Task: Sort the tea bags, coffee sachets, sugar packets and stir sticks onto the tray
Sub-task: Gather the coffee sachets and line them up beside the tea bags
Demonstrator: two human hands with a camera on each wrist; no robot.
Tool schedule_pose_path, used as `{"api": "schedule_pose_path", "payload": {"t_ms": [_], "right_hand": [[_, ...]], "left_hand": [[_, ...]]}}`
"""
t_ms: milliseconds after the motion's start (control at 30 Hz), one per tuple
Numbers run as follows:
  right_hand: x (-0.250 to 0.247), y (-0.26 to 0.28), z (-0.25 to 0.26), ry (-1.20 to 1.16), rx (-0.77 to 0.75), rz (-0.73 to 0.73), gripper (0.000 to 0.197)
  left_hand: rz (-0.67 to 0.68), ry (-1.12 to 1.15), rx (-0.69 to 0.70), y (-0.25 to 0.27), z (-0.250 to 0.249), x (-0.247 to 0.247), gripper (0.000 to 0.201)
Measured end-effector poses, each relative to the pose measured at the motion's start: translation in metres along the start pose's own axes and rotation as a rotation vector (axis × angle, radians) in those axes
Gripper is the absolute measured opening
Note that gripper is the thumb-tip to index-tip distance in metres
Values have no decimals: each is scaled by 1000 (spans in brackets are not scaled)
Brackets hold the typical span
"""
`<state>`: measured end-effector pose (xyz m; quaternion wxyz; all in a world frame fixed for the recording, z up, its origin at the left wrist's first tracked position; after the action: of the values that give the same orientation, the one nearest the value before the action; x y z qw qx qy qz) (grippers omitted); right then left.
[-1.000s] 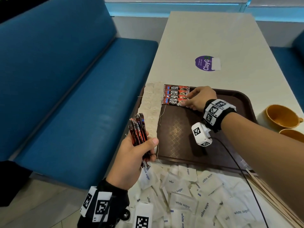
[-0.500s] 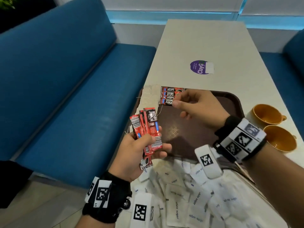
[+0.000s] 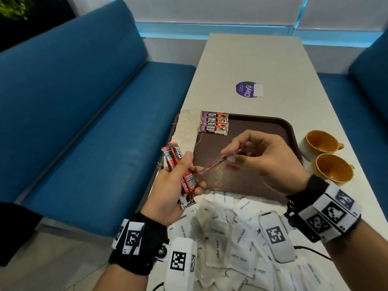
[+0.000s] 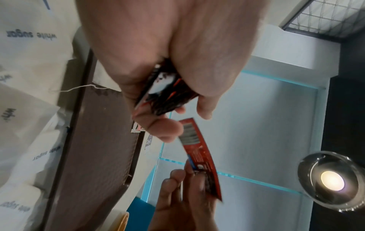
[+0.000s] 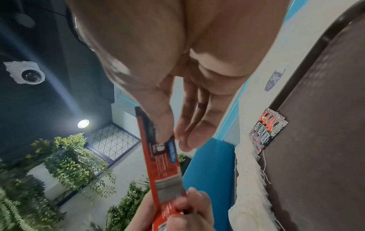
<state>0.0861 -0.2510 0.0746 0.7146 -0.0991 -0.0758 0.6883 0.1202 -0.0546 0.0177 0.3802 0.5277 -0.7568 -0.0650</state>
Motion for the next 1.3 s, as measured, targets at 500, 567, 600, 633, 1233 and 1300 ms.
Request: {"api": "schedule_pose_path", "payload": {"t_ms": [500, 567, 600, 633, 1233, 1300], "right_hand": [[16, 17, -2, 197, -53, 70, 16], [22, 19, -5, 305, -34, 166, 29], [25, 19, -6, 365, -25, 220, 36], [27, 20, -6, 409, -21, 261, 39], [-16, -21, -34, 77, 199, -183, 13], [-29, -37, -42, 122, 219, -246, 13]], "left_hand": [[28, -98, 91, 0, 1, -2, 25], [14, -103, 122, -3, 4, -2, 25], [2, -107, 139, -4, 5, -2, 26], [-15, -113, 156, -6, 4, -4, 27], [-193, -295, 328, -13, -10, -25, 28], [-214, -264, 277, -17, -9, -37, 33]]}}
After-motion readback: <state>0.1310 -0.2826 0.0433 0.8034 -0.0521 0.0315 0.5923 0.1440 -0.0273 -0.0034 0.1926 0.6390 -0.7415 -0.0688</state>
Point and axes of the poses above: each hand's wrist, its own y-axis away from the middle knuckle, its own x-axis out of the palm, z = x × y, the point moved 4 cm from there along -y, towards the middle knuckle, and after that the axes turned 10 degrees about -x, right-handed, at the moved point
